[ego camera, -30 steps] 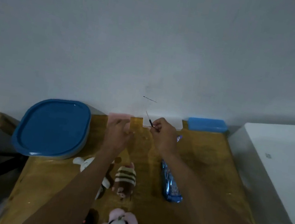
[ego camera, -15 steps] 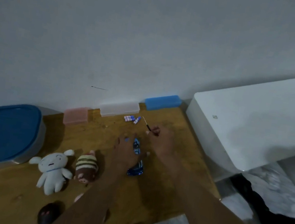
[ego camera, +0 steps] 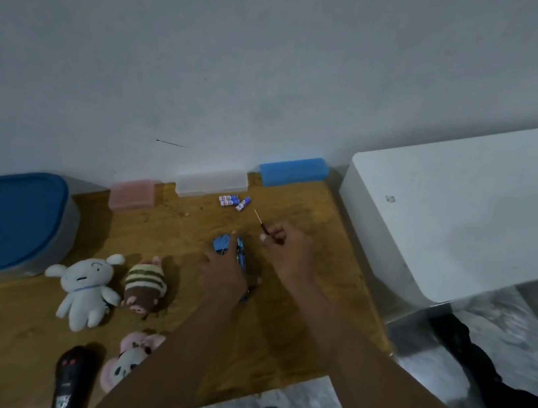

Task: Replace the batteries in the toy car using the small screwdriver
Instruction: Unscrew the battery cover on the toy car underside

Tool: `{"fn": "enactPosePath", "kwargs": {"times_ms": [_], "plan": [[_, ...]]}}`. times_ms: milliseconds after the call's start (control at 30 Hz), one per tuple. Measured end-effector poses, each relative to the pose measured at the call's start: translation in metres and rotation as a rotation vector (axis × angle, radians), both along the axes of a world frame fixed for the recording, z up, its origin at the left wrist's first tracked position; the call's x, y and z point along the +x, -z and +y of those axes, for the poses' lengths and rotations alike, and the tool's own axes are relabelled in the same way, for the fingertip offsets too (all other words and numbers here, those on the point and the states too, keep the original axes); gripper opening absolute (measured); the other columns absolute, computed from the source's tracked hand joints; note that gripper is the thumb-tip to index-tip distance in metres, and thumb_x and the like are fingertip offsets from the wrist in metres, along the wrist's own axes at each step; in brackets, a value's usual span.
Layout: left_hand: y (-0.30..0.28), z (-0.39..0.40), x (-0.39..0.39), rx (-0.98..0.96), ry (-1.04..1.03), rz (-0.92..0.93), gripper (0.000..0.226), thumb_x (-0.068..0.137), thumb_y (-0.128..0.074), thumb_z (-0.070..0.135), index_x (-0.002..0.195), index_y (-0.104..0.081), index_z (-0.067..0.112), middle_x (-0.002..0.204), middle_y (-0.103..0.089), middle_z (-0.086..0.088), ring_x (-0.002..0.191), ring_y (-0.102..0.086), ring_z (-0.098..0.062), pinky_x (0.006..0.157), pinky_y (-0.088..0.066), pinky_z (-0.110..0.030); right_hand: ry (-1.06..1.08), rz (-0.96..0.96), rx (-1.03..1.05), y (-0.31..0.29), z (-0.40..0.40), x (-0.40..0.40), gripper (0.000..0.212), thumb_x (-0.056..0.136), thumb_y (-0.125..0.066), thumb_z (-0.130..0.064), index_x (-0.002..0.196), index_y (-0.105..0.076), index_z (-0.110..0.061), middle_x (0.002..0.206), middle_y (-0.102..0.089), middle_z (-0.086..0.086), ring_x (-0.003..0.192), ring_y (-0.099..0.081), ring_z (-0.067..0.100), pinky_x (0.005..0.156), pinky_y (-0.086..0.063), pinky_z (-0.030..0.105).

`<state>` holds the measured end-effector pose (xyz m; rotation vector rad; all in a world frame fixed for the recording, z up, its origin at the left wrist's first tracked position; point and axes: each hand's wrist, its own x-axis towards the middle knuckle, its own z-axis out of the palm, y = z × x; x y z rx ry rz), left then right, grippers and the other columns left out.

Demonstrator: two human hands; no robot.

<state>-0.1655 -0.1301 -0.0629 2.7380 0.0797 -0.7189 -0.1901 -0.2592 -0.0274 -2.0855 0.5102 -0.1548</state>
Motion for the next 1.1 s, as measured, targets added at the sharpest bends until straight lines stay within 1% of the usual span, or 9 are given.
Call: {"fn": "enactPosePath", "kwargs": {"times_ms": [133, 300, 400, 533, 667, 733, 833, 900, 1100], "plan": [[-0.004, 0.01, -0.001, -0.214, -0.131, -0.025, 0.105, 0.085, -0.078, 0.045, 0.159, -0.003, 0.044, 0.158, -0.021, -0.02, 0.135, -0.042, -0.043, 0.105, -0.045, -0.05, 0.01, -0.013, 0.008, -0.01, -0.009, -0.001, 0.009, 0.09, -0.074, -0.024, 0.096, -0.068, -0.022, 0.088, -0.069, -0.008, 0.082, -0.065, 0.005, 0.073, -0.055, 0.023], [-0.016, 0.029, 0.003, -0.593, -0.27, -0.09, 0.114, 0.07, -0.09, 0.04, 0.16, -0.02, 0.032, 0.15, -0.047, -0.01, 0.125, -0.055, -0.033, 0.096, -0.051, -0.037, 0.017, -0.027, -0.008, -0.031, -0.015, -0.001, 0.011, 0.092, -0.072, -0.026, 0.1, -0.069, -0.019, 0.086, -0.066, -0.009, 0.078, -0.06, 0.0, 0.069, -0.048, 0.016], [-0.035, 0.035, 0.006, -0.756, -0.324, -0.097, 0.106, 0.074, -0.089, 0.025, 0.158, -0.025, 0.032, 0.149, -0.051, -0.007, 0.123, -0.057, -0.03, 0.096, -0.054, -0.041, 0.02, -0.043, -0.021, -0.044, -0.012, 0.001, 0.01, 0.092, -0.071, -0.028, 0.098, -0.067, -0.021, 0.085, -0.066, -0.011, 0.08, -0.062, 0.003, 0.071, -0.052, 0.019], [-0.058, 0.042, 0.012, -0.813, -0.22, -0.12, 0.111, 0.078, -0.084, 0.005, 0.156, -0.016, 0.047, 0.155, -0.041, -0.007, 0.124, -0.053, -0.028, 0.092, -0.057, -0.043, -0.008, -0.04, -0.028, -0.066, -0.006, 0.0, 0.01, 0.094, -0.068, -0.033, 0.095, -0.064, -0.023, 0.085, -0.065, -0.01, 0.08, -0.061, 0.006, 0.069, -0.05, 0.02], [-0.064, 0.052, 0.026, -0.775, -0.127, -0.174, 0.099, 0.085, -0.078, 0.012, 0.141, -0.023, 0.073, 0.165, -0.018, -0.01, 0.148, -0.024, -0.045, 0.103, -0.049, -0.062, -0.006, -0.047, -0.062, -0.093, -0.001, -0.003, 0.01, 0.096, -0.064, -0.035, 0.093, -0.063, -0.026, 0.085, -0.064, -0.01, 0.08, -0.06, 0.007, 0.066, -0.044, 0.016], [-0.083, 0.053, 0.024, -0.813, -0.129, -0.192, 0.073, 0.095, -0.064, 0.01, 0.14, -0.042, 0.063, 0.159, -0.023, -0.014, 0.139, -0.037, -0.044, 0.1, -0.054, -0.051, -0.001, -0.067, -0.079, -0.105, 0.001, 0.0, 0.01, 0.096, -0.065, -0.033, 0.092, -0.064, -0.024, 0.082, -0.062, -0.011, 0.078, -0.059, 0.006, 0.063, -0.041, 0.012], [-0.108, 0.054, 0.019, -0.885, -0.137, -0.225, 0.051, 0.1, -0.042, 0.002, 0.124, -0.066, 0.04, 0.135, -0.048, -0.018, 0.089, -0.057, -0.025, 0.058, -0.049, -0.017, 0.019, -0.14, -0.047, -0.121, 0.004, 0.006, 0.008, 0.093, -0.07, -0.025, 0.088, -0.065, -0.021, 0.076, -0.063, -0.012, 0.074, -0.06, 0.006, 0.065, -0.045, 0.016], [-0.121, 0.056, 0.017, -0.941, -0.171, -0.223, 0.05, 0.097, -0.04, -0.002, 0.11, -0.068, 0.038, 0.119, -0.055, -0.013, 0.082, -0.055, -0.021, 0.056, -0.045, -0.022, 0.018, -0.178, -0.033, -0.131, 0.008, 0.01, 0.009, 0.092, -0.071, -0.019, 0.085, -0.065, -0.019, 0.073, -0.063, -0.011, 0.072, -0.06, 0.006, 0.068, -0.049, 0.02], [-0.138, 0.071, 0.019, -0.981, -0.138, -0.282, 0.052, 0.086, -0.065, -0.001, 0.126, -0.057, 0.03, 0.124, -0.051, -0.007, 0.093, -0.057, -0.015, 0.064, -0.053, -0.026, 0.009, -0.161, -0.019, -0.148, 0.018, 0.021, 0.008, 0.093, -0.068, -0.017, 0.088, -0.063, -0.021, 0.074, -0.063, -0.014, 0.071, -0.06, 0.002, 0.059, -0.043, 0.006]]}}
